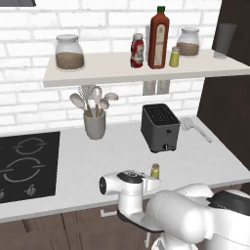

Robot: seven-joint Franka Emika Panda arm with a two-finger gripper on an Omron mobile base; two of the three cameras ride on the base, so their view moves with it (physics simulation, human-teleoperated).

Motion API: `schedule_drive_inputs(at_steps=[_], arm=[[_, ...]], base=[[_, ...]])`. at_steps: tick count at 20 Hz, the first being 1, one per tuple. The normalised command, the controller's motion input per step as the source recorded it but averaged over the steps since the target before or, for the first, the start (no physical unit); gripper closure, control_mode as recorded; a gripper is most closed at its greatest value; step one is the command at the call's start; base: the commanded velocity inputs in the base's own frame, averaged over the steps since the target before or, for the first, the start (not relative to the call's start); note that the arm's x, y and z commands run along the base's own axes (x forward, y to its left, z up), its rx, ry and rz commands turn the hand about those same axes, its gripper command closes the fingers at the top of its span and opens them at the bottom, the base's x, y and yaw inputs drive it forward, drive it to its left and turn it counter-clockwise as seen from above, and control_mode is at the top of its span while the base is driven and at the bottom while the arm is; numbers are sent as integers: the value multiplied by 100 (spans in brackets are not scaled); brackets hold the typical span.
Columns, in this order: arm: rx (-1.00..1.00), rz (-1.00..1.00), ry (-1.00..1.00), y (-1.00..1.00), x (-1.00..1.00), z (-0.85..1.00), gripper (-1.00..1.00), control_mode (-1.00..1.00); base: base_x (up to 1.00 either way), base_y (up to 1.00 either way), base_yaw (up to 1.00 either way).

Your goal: Put the shaker and condiment bottle from the counter next to their counterparts in the cabinet.

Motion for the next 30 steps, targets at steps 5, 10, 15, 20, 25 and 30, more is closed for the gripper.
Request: schedule_drive_inputs(at_steps=[5, 10, 15, 20, 25, 30], arm=[[0, 2, 0, 0, 0, 0, -100, -100], [0, 2, 0, 0, 1, -1, -100, -100], [0, 3, 0, 0, 1, -3, -100, -100], [3, 4, 0, 0, 17, -4, -100, -100], [2, 4, 0, -7, 17, -2, -100, -100], [0, 0, 0, -6, 8, 0, -100, -100]], base=[[0, 0, 0], [0, 0, 0], [0, 0, 0], [0, 0, 0], [0, 0, 0], [0, 0, 0]])
